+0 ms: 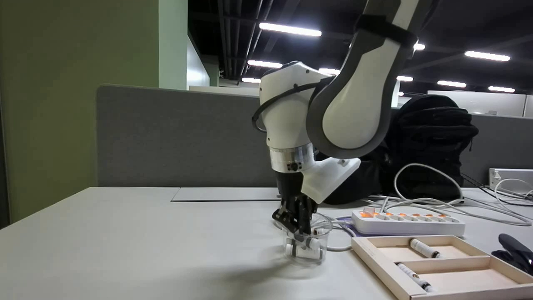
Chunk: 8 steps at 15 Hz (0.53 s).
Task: Pick the object in the cup and put it in the upper segment of the box
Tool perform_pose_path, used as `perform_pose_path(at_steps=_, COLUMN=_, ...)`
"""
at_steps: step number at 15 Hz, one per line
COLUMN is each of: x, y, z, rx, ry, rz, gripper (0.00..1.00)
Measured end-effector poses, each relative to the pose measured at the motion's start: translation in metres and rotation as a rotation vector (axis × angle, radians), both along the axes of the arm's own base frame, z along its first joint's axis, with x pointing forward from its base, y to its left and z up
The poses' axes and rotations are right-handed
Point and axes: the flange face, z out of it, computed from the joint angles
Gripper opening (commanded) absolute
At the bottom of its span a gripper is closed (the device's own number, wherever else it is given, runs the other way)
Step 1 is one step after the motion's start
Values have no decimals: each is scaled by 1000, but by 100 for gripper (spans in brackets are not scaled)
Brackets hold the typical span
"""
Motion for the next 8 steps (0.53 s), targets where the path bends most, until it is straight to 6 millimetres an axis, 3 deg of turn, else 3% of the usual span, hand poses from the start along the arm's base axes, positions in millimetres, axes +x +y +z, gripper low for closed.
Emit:
perform_pose_path(at_steps=1, x=1, y=-1, z=0, rx=2, ry=-1, rz=-2, gripper=48)
perform_pose_path(at_steps=2, x=1, y=-2, z=0, rx=3, ry=-1, rz=-3, gripper=49)
perform_pose_path(at_steps=7, x=-1, y=-15, z=-15, rx=-5, ry=24, rz=-22, gripper=82)
perform_pose_path(at_steps=8, x=0, y=-17, z=-15, rx=-3, ry=23, rz=-26, gripper=37)
